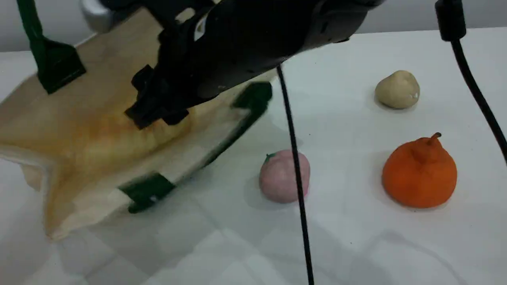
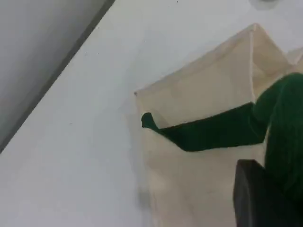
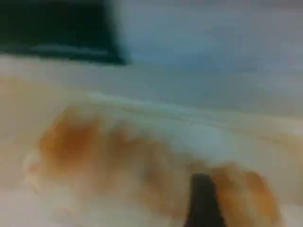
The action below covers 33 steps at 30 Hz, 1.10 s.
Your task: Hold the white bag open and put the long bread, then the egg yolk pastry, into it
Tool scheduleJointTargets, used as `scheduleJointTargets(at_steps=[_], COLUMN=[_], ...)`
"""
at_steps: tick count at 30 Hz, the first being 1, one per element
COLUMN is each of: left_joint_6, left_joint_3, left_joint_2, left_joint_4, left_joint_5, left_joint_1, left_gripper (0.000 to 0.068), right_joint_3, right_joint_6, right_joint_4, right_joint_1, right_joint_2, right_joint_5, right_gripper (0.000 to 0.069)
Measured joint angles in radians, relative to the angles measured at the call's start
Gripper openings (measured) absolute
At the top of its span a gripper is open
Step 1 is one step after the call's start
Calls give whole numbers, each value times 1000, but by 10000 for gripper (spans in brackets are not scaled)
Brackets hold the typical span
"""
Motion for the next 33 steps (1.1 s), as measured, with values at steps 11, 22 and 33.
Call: scheduleJointTargets(at_steps=[11,22,33], left_joint_6=[0,-1,-3], left_joint_3=[0,0,0], left_joint_2=[0,0,1], left_joint_4=[5,29,24], left_joint_5=[0,0,-1], left_joint_1=[0,0,0], left_gripper=[70,70,70], right_joint_3=[0,0,0], right_joint_6=[-3,37,74], right_joint_4=[24,36,32], right_joint_1=[-37,-190,-540], right_joint_2=[-91,-280,-306], right_joint_5=[140,327,412], right_gripper=[577,578,578])
